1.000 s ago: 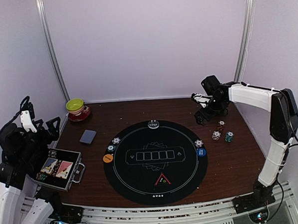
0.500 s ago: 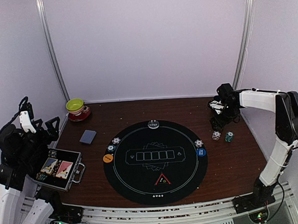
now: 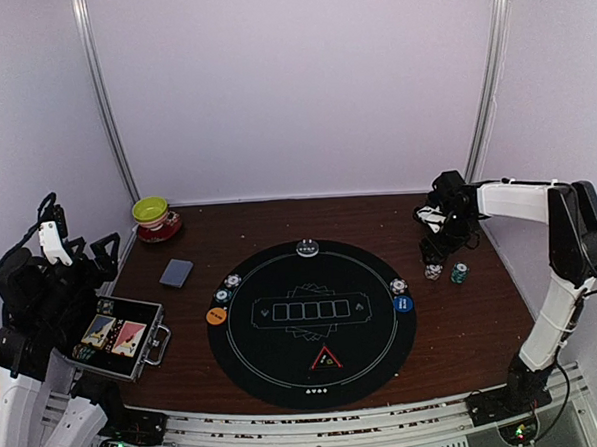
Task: Distribute texas hold em gaming equipment
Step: Pick up the pile of poker chips from the pile of poker chips.
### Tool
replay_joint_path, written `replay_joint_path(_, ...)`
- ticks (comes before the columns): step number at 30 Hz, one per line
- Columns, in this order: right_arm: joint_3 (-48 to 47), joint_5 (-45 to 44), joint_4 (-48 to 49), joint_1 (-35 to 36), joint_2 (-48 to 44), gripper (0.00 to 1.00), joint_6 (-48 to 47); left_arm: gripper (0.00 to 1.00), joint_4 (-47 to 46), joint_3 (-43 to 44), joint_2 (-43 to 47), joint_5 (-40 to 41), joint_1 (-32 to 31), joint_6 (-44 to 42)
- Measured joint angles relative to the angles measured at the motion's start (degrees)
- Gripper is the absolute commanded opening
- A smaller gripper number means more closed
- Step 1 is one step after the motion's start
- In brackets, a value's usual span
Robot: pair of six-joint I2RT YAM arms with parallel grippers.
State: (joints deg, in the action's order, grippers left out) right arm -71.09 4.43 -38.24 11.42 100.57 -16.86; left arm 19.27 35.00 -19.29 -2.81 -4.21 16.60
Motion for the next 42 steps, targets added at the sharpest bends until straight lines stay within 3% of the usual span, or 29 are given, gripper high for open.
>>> replay_joint_path(16, 0.3, 0.7, -1.0, -0.1, 3.4, 0.73, -1.0, 0.98, 0.0, 0.0, 0.0, 0.0, 0.0, 0.0)
replay_joint_path(42, 0.4, -0.2, -0.5, -0.1, 5.6, 0.53, -0.9, 0.98, 0.0, 0.0, 0.0, 0.0, 0.0, 0.0)
